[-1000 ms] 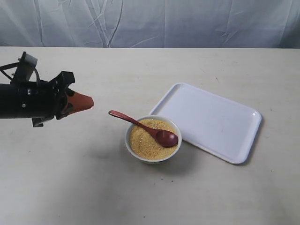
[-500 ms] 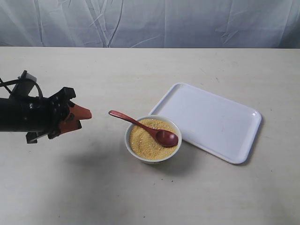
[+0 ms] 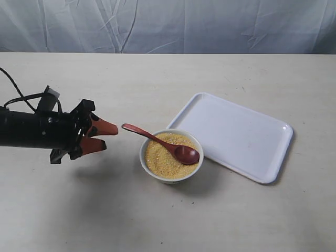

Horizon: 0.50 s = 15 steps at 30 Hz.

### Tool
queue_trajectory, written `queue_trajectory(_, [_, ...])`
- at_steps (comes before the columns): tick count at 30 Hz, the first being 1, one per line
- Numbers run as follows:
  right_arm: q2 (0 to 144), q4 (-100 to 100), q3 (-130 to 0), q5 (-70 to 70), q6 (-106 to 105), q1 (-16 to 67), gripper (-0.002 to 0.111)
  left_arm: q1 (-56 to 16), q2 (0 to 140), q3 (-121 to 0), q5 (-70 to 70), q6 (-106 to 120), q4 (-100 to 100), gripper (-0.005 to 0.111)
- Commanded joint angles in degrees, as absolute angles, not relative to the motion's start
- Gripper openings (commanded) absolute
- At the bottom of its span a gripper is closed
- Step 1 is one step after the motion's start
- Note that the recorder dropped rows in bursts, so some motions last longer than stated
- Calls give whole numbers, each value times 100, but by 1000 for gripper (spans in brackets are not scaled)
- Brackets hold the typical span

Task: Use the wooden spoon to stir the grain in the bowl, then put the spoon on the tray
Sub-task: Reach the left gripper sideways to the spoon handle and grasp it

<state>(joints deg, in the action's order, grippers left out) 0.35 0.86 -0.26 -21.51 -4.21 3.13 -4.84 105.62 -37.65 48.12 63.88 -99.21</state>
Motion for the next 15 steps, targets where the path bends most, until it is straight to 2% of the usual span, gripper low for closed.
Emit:
queue_trajectory(1, [0, 94, 0, -2073, -430, 312, 0, -530, 10777, -3915, 5030, 6436, -9995, 52])
queue_trajectory(5, [0, 94, 0, -2073, -430, 312, 0, -700, 10876, -4150, 5246, 6437, -9995, 52])
queue_trajectory(9, [0, 94, 0, -2073, -430, 312, 0, -888, 10890, -4377, 4748, 6408, -9995, 52])
queue_trajectory(15, [0, 94, 0, -2073, -430, 312, 0, -1106, 11035, -4701, 4743, 6316, -9995, 52])
